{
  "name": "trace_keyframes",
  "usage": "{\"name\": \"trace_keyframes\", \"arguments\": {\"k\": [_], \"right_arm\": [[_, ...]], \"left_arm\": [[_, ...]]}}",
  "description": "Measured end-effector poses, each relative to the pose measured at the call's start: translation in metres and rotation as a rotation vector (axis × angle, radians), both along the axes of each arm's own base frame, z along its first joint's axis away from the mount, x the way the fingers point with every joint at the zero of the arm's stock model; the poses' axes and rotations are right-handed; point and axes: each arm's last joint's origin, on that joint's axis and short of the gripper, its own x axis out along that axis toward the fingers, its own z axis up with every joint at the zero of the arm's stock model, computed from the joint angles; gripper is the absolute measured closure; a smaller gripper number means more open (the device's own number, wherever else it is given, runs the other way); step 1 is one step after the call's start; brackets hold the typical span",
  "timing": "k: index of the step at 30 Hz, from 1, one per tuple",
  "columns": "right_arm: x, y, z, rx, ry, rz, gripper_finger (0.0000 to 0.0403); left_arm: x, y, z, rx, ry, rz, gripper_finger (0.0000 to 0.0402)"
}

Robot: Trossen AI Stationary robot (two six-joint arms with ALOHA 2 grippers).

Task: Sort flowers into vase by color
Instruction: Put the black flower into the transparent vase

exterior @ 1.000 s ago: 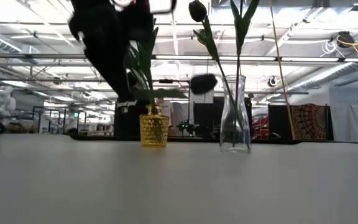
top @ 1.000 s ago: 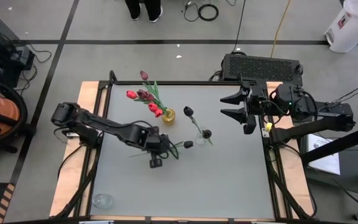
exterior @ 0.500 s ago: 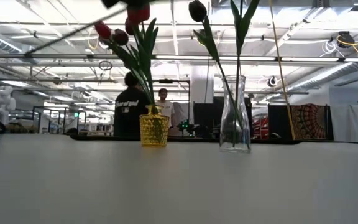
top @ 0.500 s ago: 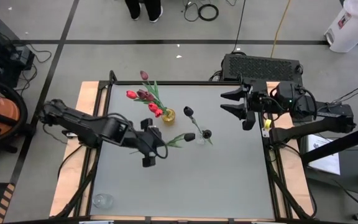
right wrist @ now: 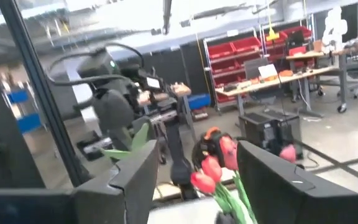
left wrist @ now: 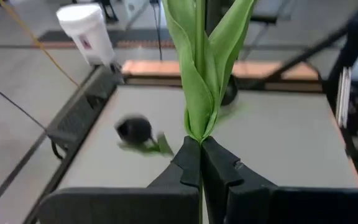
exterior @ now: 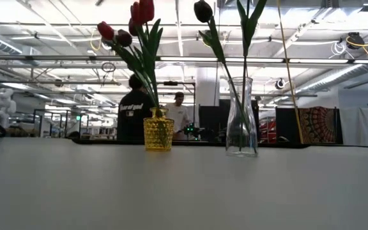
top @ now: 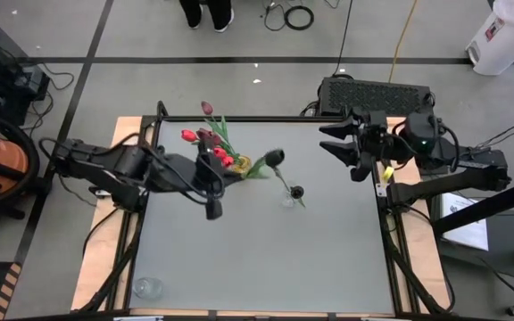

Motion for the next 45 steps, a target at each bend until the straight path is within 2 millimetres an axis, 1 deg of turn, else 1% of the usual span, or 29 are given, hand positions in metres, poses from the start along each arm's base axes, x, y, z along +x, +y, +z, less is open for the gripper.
{"name": "trace_keyframes", "arguments": {"k": [3,7,14,18,24,29,35,40,45], "right_arm": [[0.004,0.000,0.001,0.073,-0.022,0.013,0.0193],[0.018,0.002,-0.003,0.099,-0.024,0.037,0.0193],[0.046,0.002,-0.001,0.049,-0.128,0.042,0.0193],[0.056,0.002,0.000,0.019,-0.197,0.037,0.0193],[0.073,0.002,-0.005,0.023,-0.213,0.061,0.0193],[0.083,0.003,-0.007,0.018,-0.262,0.092,0.0193],[0.091,0.003,-0.009,0.037,-0.300,0.100,0.0193],[0.097,0.004,-0.012,0.046,-0.303,0.109,0.0193],[0.100,0.009,-0.014,0.055,-0.292,0.130,0.0193]], "left_arm": [[0.002,0.007,0.012,0.003,-0.069,0.014,0.0402],[0.004,0.017,0.026,0.002,-0.158,0.043,0.0401],[0.009,0.030,0.035,-0.004,-0.246,0.051,0.0401],[0.011,0.035,0.039,-0.019,-0.291,0.042,0.0401],[0.015,0.041,0.047,-0.048,-0.388,0.009,0.0401],[0.020,0.044,0.047,-0.057,-0.407,-0.014,0.0401],[0.029,0.042,0.042,-0.070,-0.395,-0.066,0.0401],[0.035,0.040,0.038,-0.075,-0.390,-0.086,0.0401],[0.040,0.045,0.035,-0.072,-0.382,-0.070,0.0401]]}}
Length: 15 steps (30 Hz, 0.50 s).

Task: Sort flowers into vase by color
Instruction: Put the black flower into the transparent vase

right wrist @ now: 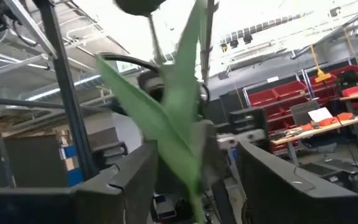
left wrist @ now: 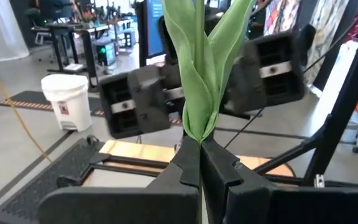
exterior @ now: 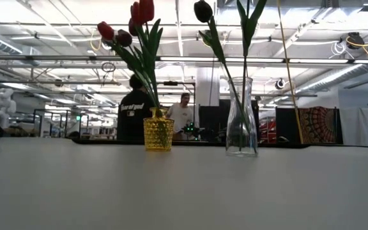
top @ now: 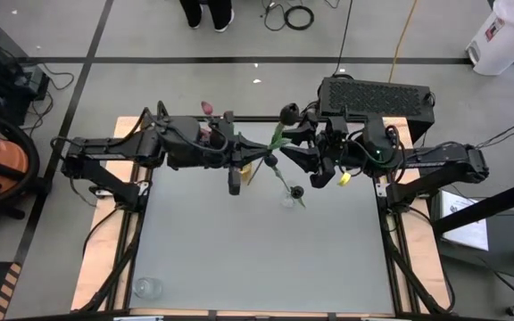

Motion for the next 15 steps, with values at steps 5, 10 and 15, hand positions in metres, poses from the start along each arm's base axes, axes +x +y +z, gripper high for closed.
{"name": "trace_keyframes", "arguments": {"k": [5,10,15], "right_arm": [[-0.0001,0.0053,0.0001,-0.011,-0.002,0.038,0.0193],[0.0020,0.0083,-0.0012,-0.009,0.000,0.047,0.0193],[0.0034,0.0085,-0.0021,-0.007,0.001,0.043,0.0193]], "left_arm": [[0.0029,0.0071,0.0007,-0.003,-0.019,0.010,0.0401],[0.0090,0.0082,-0.0003,-0.008,-0.042,-0.020,0.0401],[0.0091,0.0076,-0.0002,-0.008,-0.045,-0.022,0.0401]]}}
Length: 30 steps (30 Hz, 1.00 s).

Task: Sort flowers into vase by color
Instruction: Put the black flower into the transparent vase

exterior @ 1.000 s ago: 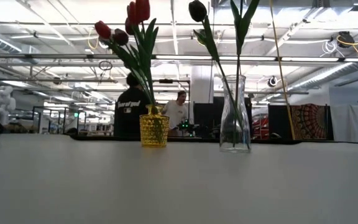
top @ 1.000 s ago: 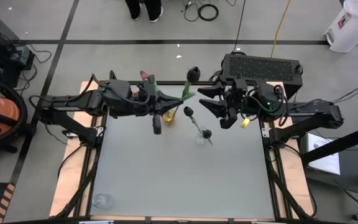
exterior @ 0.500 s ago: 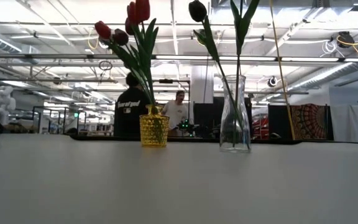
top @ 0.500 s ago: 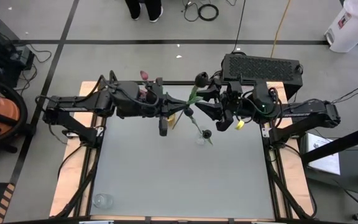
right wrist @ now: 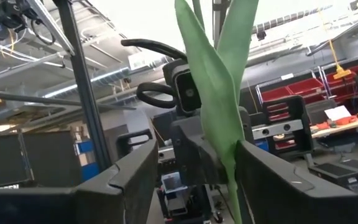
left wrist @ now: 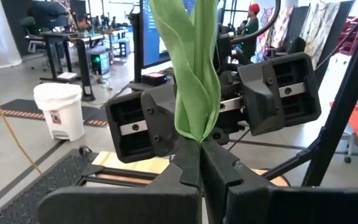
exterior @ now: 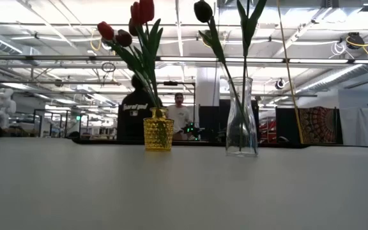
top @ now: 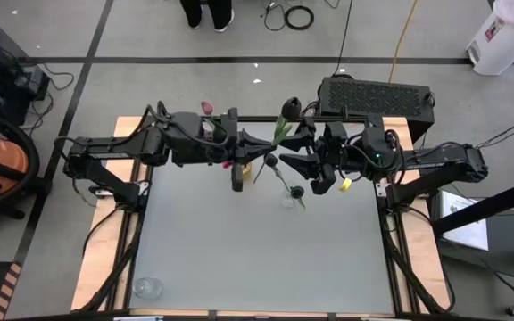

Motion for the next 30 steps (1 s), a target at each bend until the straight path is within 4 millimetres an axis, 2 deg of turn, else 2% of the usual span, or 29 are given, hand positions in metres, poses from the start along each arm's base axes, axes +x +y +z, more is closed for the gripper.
{"name": "trace_keyframes", "arguments": {"k": [18,30], "right_arm": [[0.0004,-0.0027,-0.0005,0.022,0.005,-0.059,0.0193],[-0.0011,-0.0026,0.0027,0.032,-0.033,-0.049,0.0193]], "left_arm": [[0.0001,-0.0013,0.0004,-0.024,-0.007,-0.004,0.0401],[0.0094,-0.0036,-0.0078,-0.024,0.023,-0.033,0.0401]]}}
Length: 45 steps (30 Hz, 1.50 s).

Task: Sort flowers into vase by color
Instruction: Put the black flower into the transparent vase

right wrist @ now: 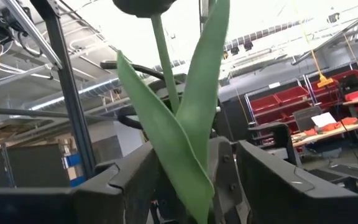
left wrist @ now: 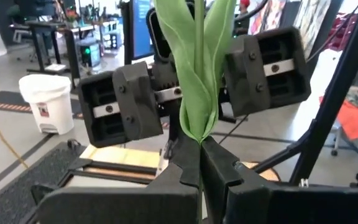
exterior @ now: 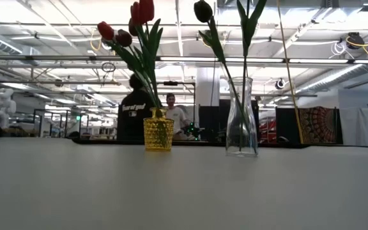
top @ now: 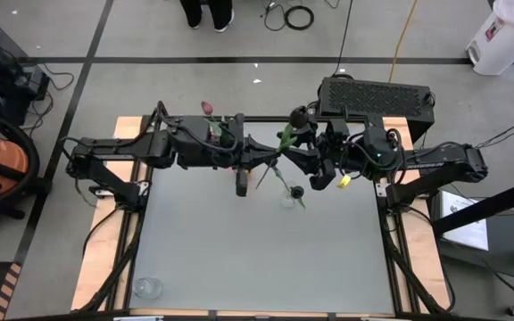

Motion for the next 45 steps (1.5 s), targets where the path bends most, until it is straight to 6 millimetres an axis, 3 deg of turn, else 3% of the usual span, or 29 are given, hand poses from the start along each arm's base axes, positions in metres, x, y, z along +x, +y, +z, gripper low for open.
{"name": "trace_keyframes", "arguments": {"k": [10,27,38,45], "right_arm": [[0.0006,0.0003,-0.0012,0.012,0.014,0.010,0.0212],[0.0003,0.0008,-0.0010,-0.017,0.013,0.007,0.0394],[0.0007,0.0020,-0.0019,-0.043,0.024,0.021,0.0401],[0.0015,0.0020,-0.0030,-0.043,0.034,0.021,0.0402]], "left_arm": [[-0.0007,-0.0012,0.0009,-0.002,-0.005,-0.026,0.0401],[-0.0008,-0.0032,0.0006,-0.003,-0.002,-0.031,0.0401],[-0.0009,-0.0035,-0.0003,-0.009,0.008,-0.033,0.0398],[-0.0013,-0.0043,-0.0033,-0.053,0.038,-0.032,0.0346]]}}
